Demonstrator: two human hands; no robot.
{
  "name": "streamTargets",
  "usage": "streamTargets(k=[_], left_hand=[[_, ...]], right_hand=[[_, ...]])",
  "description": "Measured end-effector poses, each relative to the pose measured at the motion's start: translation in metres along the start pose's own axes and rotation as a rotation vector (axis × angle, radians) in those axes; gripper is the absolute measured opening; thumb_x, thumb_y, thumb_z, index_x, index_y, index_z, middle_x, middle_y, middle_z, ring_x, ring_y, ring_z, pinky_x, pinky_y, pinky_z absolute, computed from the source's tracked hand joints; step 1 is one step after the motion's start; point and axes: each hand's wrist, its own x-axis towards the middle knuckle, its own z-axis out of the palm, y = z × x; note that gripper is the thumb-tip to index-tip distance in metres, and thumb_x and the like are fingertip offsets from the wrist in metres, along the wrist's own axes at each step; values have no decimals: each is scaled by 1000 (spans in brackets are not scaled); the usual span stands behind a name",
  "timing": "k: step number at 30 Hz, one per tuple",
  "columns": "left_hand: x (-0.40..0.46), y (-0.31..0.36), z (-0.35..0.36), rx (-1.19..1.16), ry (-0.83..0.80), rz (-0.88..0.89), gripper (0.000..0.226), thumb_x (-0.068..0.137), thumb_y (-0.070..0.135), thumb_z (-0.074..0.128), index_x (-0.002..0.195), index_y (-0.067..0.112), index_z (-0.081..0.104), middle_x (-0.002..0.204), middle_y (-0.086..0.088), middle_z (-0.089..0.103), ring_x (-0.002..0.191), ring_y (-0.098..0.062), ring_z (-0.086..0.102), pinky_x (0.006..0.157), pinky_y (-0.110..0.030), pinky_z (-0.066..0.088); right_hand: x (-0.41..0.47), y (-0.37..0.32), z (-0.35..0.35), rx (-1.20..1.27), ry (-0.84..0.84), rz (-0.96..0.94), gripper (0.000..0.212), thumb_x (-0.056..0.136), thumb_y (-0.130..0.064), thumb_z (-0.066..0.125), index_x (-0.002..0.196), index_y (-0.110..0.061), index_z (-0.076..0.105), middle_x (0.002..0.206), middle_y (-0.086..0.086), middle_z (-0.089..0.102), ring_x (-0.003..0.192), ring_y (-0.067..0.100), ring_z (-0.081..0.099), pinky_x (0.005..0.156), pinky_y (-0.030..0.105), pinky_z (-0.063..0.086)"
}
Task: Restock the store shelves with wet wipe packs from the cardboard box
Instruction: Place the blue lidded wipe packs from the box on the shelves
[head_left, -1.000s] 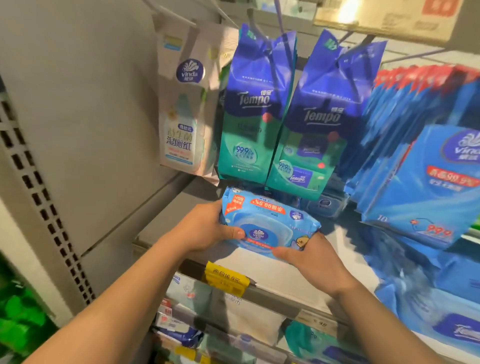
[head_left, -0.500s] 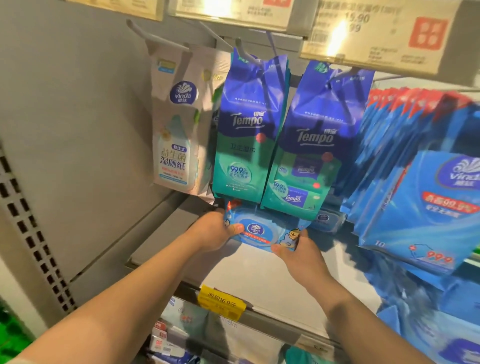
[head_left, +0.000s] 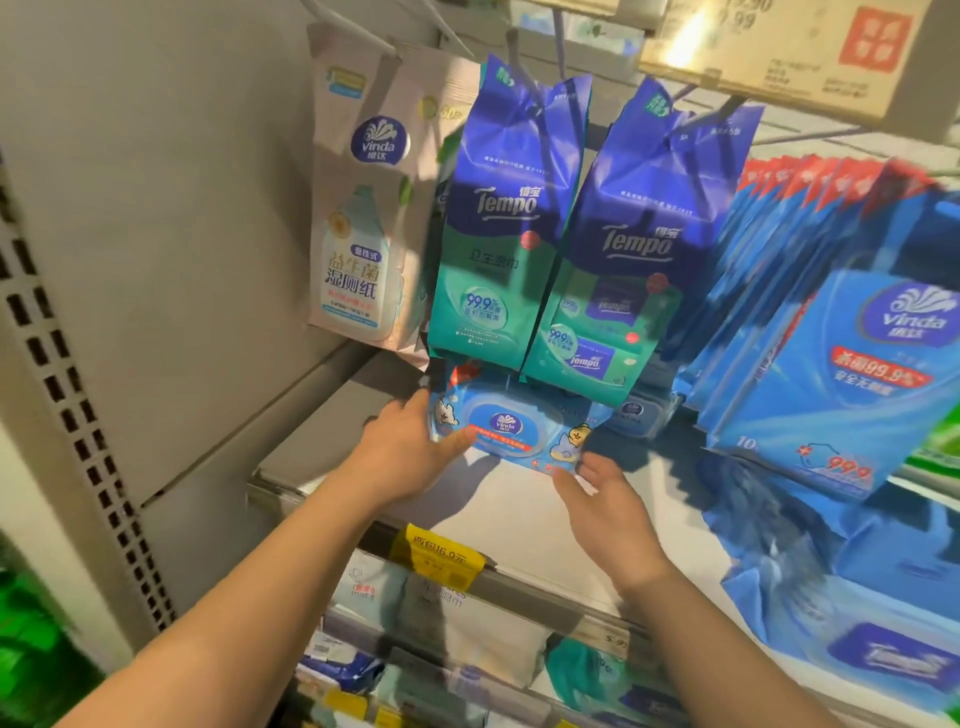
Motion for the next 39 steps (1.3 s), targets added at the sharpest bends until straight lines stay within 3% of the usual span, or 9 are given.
streamTargets(k=[3, 7, 10, 13, 20, 26, 28, 33, 39], left_hand=[[-20, 0, -9, 3, 19, -25, 86, 97, 66, 47, 161, 16, 20, 162, -12, 34, 147, -31, 35, 118, -46, 30], [-48, -3, -17, -6, 58, -36, 83, 97, 66, 43, 162, 18, 22, 163, -10, 34, 148, -32, 32, 120, -45, 25], [-73, -3, -21, 23, 99, -24, 81, 98, 66, 41, 161, 19, 24, 161, -7, 38, 147, -31, 32, 120, -43, 23], [-103, -1, -24, 23, 159, -55, 83, 95, 70, 42, 161, 24, 24, 161, -4, 38, 146, -32, 31, 119, -44, 25], [-202, 11, -11, 53, 266, -21, 98, 81, 85, 32, 159, 24, 29, 159, -3, 40, 149, -28, 26, 123, -46, 24], [-302, -6, 25, 134, 215, -99, 93, 82, 86, 32, 157, 33, 27, 162, 7, 36, 152, -28, 22, 123, -54, 22], [-337, -17, 31, 177, 157, -165, 100, 78, 91, 26, 160, 33, 21, 166, 10, 27, 155, -27, 15, 124, -53, 18], [-417, -49, 24, 183, 108, -355, 104, 78, 93, 30, 162, 35, 10, 170, 11, 14, 156, -27, 4, 126, -53, 12], [-496, -103, -5, 55, 236, -488, 106, 75, 95, 36, 161, 35, 21, 164, 6, 30, 151, -26, 22, 121, -48, 29]], right_hand=[[-17, -10, -2, -53, -54, -5, 21, 105, -38, 52, 124, -33, 56, 112, -14, 57, 103, 9, 57, 90, 24, 38], [-38, -23, -6, -127, -60, 10, 45, 106, -45, 43, 146, -25, 49, 117, -7, 57, 117, 20, 56, 94, 28, 37], [-58, -28, -11, -128, -77, 4, 46, 106, -46, 40, 148, -27, 48, 126, -1, 63, 117, 21, 54, 102, 34, 39], [-85, -32, -20, -162, -123, -24, 53, 105, -51, 38, 154, -30, 44, 156, -5, 48, 141, 19, 44, 115, 33, 31], [-155, -21, -32, -326, -180, -267, 54, 103, -57, 36, 154, -38, 42, 163, -11, 37, 152, 17, 31, 125, 41, 22], [-234, 12, -24, -166, -260, -372, 57, 99, -62, 42, 148, -35, 53, 157, -10, 47, 149, 10, 35, 127, 37, 19], [-261, 15, -17, -145, -338, -355, 52, 104, -51, 43, 151, -30, 49, 159, -10, 42, 151, 7, 30, 127, 35, 17], [-320, 6, 7, -146, -514, -365, 57, 104, -59, 36, 156, -36, 39, 162, -10, 37, 151, 10, 31, 122, 31, 24], [-381, -20, 54, -130, -673, -330, 57, 100, -67, 34, 154, -50, 34, 160, -14, 41, 144, 14, 43, 120, 36, 34]])
